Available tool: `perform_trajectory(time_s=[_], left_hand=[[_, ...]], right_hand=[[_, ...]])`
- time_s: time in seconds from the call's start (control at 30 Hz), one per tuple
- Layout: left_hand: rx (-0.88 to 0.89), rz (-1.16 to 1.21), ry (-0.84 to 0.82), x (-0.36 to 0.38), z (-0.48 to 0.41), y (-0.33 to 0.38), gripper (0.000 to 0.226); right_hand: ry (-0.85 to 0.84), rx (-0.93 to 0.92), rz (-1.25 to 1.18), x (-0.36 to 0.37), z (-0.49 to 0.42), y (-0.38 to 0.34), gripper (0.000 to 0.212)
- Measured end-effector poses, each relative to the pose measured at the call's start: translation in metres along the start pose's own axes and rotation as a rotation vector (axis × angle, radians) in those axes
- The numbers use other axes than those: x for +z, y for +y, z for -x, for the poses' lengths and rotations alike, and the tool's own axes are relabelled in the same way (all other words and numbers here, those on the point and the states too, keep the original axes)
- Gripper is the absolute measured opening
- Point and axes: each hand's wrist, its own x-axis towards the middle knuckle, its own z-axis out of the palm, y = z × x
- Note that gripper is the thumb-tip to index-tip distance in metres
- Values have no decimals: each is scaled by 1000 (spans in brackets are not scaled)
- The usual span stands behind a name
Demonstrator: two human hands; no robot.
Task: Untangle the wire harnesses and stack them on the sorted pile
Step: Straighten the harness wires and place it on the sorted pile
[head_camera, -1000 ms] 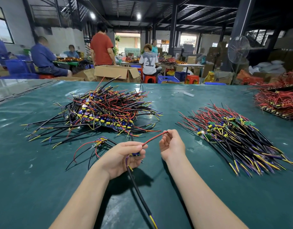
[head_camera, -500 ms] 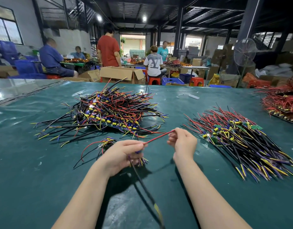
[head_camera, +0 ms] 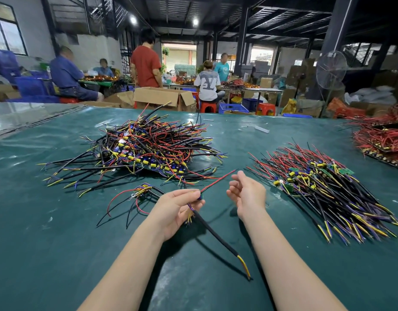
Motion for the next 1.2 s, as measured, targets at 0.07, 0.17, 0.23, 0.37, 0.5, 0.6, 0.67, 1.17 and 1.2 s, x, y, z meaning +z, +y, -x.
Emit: perform_trajectory(time_s=[0.07, 0.17, 0.23, 0.37, 0.5, 0.6, 0.67, 1.17, 1.2], left_hand=[[13, -10, 44, 1, -2, -2, 7], [32, -18, 81, 2, -4, -3, 7], [55, 5, 102, 4, -4, -2, 9], [91, 58, 101, 2, -4, 0, 12], [99, -80, 73, -1, -3, 1, 11], [118, -328, 71, -4, -2, 4, 10], [146, -485, 81, -6, -2, 6, 11], [193, -59, 162, 0, 1, 7, 12], [208, -41, 175, 1, 1, 6, 12]], right_hand=[[-107, 27, 88, 6, 7, 7, 30], [-223, 69, 154, 14, 15, 13, 29], [-227, 85, 114, 14, 16, 12, 25], [-351, 127, 259, 14, 23, 14, 20], [-489, 102, 361, 14, 26, 13, 16], [-519, 75, 412, 13, 26, 12, 17], [-523, 70, 429, 14, 27, 14, 19], [-439, 179, 131, 20, 28, 18, 17], [-413, 166, 115, 22, 29, 20, 19]])
